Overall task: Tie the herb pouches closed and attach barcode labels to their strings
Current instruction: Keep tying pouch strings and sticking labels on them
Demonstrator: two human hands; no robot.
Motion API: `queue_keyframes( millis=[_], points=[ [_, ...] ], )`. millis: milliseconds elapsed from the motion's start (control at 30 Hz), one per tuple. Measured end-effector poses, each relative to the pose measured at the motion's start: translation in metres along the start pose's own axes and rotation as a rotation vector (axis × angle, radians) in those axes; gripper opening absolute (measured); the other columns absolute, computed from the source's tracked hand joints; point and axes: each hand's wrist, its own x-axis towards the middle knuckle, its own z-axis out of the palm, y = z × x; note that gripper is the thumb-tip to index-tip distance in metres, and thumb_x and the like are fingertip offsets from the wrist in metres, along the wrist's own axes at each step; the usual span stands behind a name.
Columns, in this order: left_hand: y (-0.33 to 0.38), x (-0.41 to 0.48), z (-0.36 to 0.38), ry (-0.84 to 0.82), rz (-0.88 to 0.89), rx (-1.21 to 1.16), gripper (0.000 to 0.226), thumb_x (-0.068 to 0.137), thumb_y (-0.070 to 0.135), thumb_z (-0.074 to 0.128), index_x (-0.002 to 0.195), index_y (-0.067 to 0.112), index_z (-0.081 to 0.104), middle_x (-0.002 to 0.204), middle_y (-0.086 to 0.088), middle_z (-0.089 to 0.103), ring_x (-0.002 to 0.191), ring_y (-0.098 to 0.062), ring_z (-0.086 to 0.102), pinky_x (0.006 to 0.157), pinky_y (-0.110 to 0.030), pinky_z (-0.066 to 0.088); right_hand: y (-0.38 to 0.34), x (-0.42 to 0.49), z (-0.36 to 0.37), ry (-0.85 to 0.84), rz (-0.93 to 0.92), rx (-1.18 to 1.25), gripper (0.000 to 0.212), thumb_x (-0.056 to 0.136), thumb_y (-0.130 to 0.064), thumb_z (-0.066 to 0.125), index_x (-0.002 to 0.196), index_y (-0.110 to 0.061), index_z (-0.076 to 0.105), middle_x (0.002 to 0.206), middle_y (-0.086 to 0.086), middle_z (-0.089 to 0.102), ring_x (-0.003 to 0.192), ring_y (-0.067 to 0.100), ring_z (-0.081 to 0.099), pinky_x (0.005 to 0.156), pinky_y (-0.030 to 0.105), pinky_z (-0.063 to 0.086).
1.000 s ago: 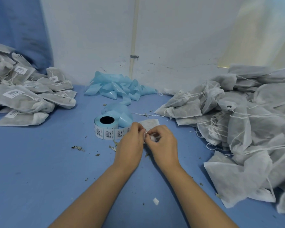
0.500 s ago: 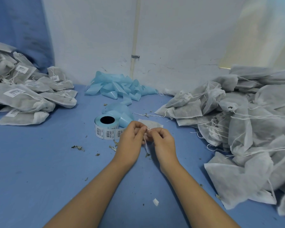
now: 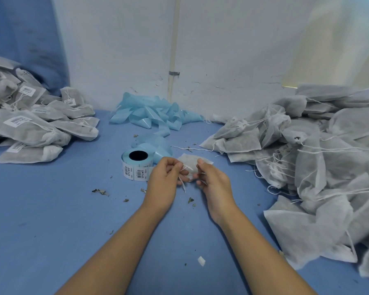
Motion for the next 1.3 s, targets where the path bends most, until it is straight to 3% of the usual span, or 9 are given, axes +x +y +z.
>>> queue_keyframes(
  millis=[100, 200, 367, 533, 700, 833, 1100, 1300],
  points=[
    [-0.001, 0.000, 0.001, 0.001, 0.009, 0.013, 0.012, 0.097, 0.010, 0.051, 0.086, 0.016, 0.054, 0.080, -0.005, 0.068, 0.063, -0.003, 0.066, 0.057, -0.013, 0.048, 0.002, 0.001, 0.001, 0.046, -0.021, -0.040, 0.017, 0.093, -0.025, 0.058, 0.081, -0.014, 0.064, 0.079, 0.000, 0.064, 0.067, 0.014, 0.054, 0.063, 0.022, 0.045],
    [-0.001, 0.000, 0.002, -0.005, 0.024, 0.038, 0.012, 0.097, 0.011, 0.050, 0.086, 0.015, 0.054, 0.080, -0.005, 0.068, 0.066, -0.004, 0.066, 0.060, -0.014, 0.049, 0.003, 0.001, 0.003, 0.058, -0.038, -0.100, 0.023, 0.092, -0.032, 0.060, 0.081, -0.013, 0.065, 0.073, -0.006, 0.066, 0.064, 0.014, 0.055, 0.063, 0.025, 0.047],
    [0.000, -0.001, 0.002, 0.014, 0.038, 0.051, 0.012, 0.097, 0.010, 0.050, 0.087, 0.014, 0.054, 0.084, -0.010, 0.067, 0.072, -0.011, 0.065, 0.064, -0.018, 0.050, 0.008, 0.000, 0.006, 0.030, -0.050, -0.259, 0.032, 0.091, -0.039, 0.060, 0.073, -0.013, 0.062, 0.067, 0.004, 0.064, 0.061, 0.015, 0.056, 0.063, 0.030, 0.049],
    [0.001, -0.003, 0.002, 0.007, 0.066, 0.068, 0.009, 0.097, 0.010, 0.051, 0.089, 0.010, 0.055, 0.081, -0.008, 0.066, 0.066, 0.000, 0.061, 0.063, -0.014, 0.048, 0.007, 0.000, 0.007, -0.021, -0.054, -0.275, 0.038, 0.096, -0.031, 0.052, 0.062, -0.017, 0.062, 0.059, -0.004, 0.065, 0.053, 0.010, 0.052, 0.051, 0.019, 0.042],
    [0.002, -0.002, 0.001, 0.019, 0.056, 0.070, 0.008, 0.096, 0.010, 0.053, 0.089, 0.009, 0.057, 0.081, -0.010, 0.066, 0.063, -0.002, 0.062, 0.063, -0.015, 0.048, 0.006, -0.001, 0.005, -0.048, -0.073, -0.203, 0.028, 0.094, -0.013, 0.052, 0.067, -0.013, 0.059, 0.063, 0.000, 0.060, 0.055, 0.009, 0.049, 0.052, 0.017, 0.039],
    [0.002, -0.003, 0.002, 0.035, 0.044, 0.070, 0.011, 0.095, 0.012, 0.055, 0.084, 0.016, 0.057, 0.080, -0.008, 0.066, 0.065, -0.003, 0.063, 0.064, -0.016, 0.050, 0.008, 0.001, 0.002, -0.030, -0.076, -0.180, 0.021, 0.095, -0.016, 0.055, 0.076, -0.006, 0.059, 0.072, 0.010, 0.056, 0.063, 0.014, 0.047, 0.055, 0.017, 0.040],
    [0.002, -0.004, 0.003, 0.050, 0.002, 0.207, 0.010, 0.096, 0.015, 0.053, 0.089, 0.012, 0.060, 0.072, -0.004, 0.061, 0.055, -0.006, 0.054, 0.056, -0.014, 0.043, 0.013, 0.004, 0.002, 0.082, -0.149, -0.173, 0.027, 0.097, -0.021, 0.053, 0.074, -0.011, 0.061, 0.059, -0.001, 0.055, 0.048, 0.002, 0.048, 0.050, 0.014, 0.041],
    [0.005, -0.006, 0.005, -0.016, -0.004, 0.322, 0.021, 0.095, 0.019, 0.051, 0.075, 0.015, 0.055, 0.067, -0.002, 0.055, 0.063, -0.016, 0.051, 0.065, -0.028, 0.041, 0.011, 0.004, 0.002, 0.074, -0.116, -0.073, 0.028, 0.097, -0.024, 0.055, 0.072, -0.013, 0.062, 0.054, -0.007, 0.057, 0.052, 0.006, 0.049, 0.051, 0.013, 0.042]
  ],
)
